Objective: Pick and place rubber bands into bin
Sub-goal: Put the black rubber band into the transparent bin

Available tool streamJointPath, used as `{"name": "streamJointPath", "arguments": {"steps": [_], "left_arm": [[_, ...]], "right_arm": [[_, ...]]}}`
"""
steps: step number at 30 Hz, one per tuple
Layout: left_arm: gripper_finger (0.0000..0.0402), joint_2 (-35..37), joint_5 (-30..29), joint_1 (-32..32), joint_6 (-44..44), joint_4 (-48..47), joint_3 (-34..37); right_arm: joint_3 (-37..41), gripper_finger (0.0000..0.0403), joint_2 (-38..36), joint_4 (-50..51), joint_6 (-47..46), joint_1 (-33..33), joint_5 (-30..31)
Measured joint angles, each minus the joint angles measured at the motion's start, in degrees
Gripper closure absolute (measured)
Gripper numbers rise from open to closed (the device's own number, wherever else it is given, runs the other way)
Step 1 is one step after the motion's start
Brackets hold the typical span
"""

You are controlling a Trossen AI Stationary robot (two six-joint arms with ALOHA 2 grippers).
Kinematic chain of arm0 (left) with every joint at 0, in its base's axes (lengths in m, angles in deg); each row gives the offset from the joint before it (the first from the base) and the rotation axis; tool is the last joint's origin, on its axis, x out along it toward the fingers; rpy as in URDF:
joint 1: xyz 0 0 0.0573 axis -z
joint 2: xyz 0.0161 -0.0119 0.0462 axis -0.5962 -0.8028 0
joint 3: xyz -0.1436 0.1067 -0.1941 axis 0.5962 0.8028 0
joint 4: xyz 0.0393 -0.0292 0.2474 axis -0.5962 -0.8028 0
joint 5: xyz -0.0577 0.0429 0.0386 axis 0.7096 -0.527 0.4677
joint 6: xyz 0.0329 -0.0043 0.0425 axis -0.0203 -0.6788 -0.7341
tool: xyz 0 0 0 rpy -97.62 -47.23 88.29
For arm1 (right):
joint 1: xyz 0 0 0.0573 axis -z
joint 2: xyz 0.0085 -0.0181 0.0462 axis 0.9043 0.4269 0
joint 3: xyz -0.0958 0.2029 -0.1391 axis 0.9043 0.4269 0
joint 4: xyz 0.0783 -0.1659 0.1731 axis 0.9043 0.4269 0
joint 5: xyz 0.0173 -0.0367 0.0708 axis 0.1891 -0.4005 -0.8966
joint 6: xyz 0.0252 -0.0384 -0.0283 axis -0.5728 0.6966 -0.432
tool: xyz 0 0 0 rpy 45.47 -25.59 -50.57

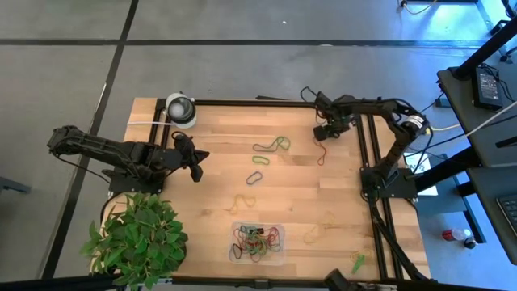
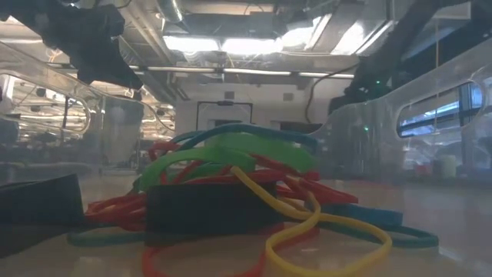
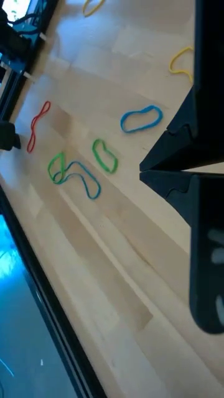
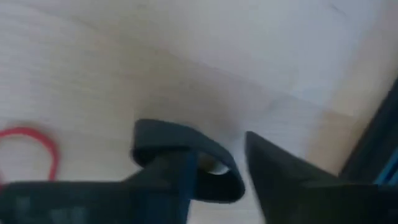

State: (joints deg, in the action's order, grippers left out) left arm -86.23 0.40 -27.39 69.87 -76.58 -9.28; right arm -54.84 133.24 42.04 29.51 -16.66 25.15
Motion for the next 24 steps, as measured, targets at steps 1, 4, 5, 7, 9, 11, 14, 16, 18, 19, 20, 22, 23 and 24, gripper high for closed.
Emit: {"name": "streamJointPath", "arguments": {"steps": [1,4,5,7,9,11,14,16,18,19,20,22,23,24], "left_arm": [[0.04,0.02,-0.02,0.02,0.0,0.0,-0.02],[0.04,0.02,0.0,0.0,-0.04,0.0,-0.02],[0.04,0.02,0.0,0.01,-0.08,0.0,0.0],[0.04,0.02,0.24,0.02,-0.15,-0.02,0.0],[0.04,0.02,0.42,0.02,-0.17,-0.02,0.0],[0.04,0.01,0.27,0.02,-0.17,-0.02,0.0],[0.04,0.0,0.44,0.0,-0.26,-0.02,0.0],[0.04,0.02,0.95,0.0,-1.51,-0.02,0.0],[0.04,0.01,1.78,0.0,-3.19,-0.02,-0.01],[0.04,0.02,2.17,0.0,-3.99,-0.02,0.0],[0.04,0.01,2.78,0.0,-4.73,-0.02,0.0],[0.04,0.0,4.39,0.0,-6.61,-0.02,0.0],[0.04,0.02,5.02,0.0,-7.67,-0.02,0.0],[0.04,0.0,5.35,0.02,-8.69,-0.02,0.0]], "right_arm": [[-0.04,0.0296,0.21,-0.13,-0.21,-0.62,-0.33],[0.19,0.0382,-0.17,-0.62,-1.73,-2.82,-0.26],[0.42,0.0387,-0.95,-0.68,-2.65,-3.51,-0.01],[0.65,0.0388,-2.74,-0.23,-5.35,-5.53,0.58],[0.9,0.0394,-6.06,2.42,-8.43,-8.39,-1.6],[0.69,0.0397,-10.26,3.33,-12.28,-11.86,-1.55],[0.72,0.0399,-16.75,5.89,-20.64,-19.0,0.35],[0.06,0.0399,-20.46,6.02,-26.75,-25.31,0.07],[-1.15,0.04,-23.2,6.46,-32.44,-32.34,0.56],[-2.28,0.04,-23.81,6.64,-35.22,-36.24,2.14],[-3.8,0.0401,-23.93,6.75,-38.29,-40.23,4.04],[-7.38,0.0401,-23.4,7.16,-44.32,-48.2,6.94],[-9.62,0.0401,-22.53,7.33,-47.1,-51.89,8.32],[-12.01,0.0401,-21.25,7.32,-49.42,-55.18,9.44]]}}
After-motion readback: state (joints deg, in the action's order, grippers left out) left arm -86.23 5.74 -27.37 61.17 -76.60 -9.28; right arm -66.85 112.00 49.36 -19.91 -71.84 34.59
